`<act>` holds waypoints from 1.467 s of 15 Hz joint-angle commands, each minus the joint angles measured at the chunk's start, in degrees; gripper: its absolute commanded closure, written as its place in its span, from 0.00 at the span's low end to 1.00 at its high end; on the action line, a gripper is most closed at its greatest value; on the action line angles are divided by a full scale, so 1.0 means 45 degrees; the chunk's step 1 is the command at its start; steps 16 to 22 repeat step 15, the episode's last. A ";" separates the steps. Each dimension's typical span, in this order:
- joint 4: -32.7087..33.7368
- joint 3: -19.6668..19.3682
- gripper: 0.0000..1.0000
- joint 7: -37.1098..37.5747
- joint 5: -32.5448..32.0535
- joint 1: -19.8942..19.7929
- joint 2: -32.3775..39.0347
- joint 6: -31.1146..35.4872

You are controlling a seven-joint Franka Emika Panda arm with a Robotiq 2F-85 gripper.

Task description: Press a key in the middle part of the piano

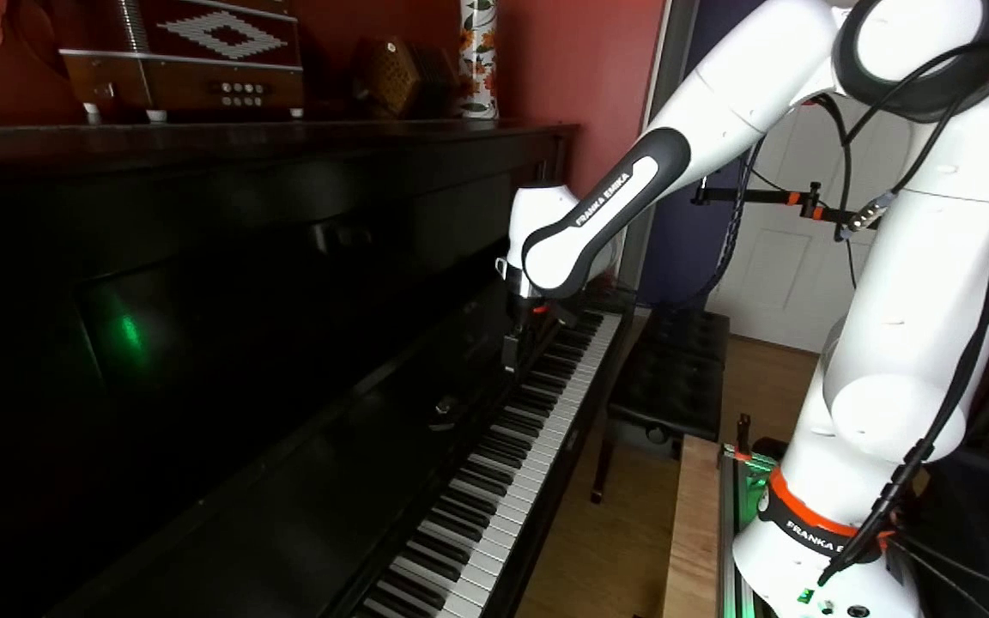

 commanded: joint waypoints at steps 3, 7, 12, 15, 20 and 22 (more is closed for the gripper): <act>-0.0319 -0.0185 0.00 0.1052 -0.1072 0.0309 -0.3109 -0.2964; -0.0206 -0.0180 0.00 0.1212 -0.0925 0.0363 -0.4776 -0.4634; 0.0067 -0.0373 0.00 0.0995 -0.0842 0.0425 -0.5317 -0.4706; 0.0002 -0.0431 0.00 0.0993 -0.0841 0.0411 -0.5656 -0.4768; 0.0002 -0.0431 0.00 0.0993 -0.0841 0.0411 -0.5656 -0.4768; 0.0002 -0.0431 0.00 0.0993 -0.0841 0.0411 -0.5656 -0.4768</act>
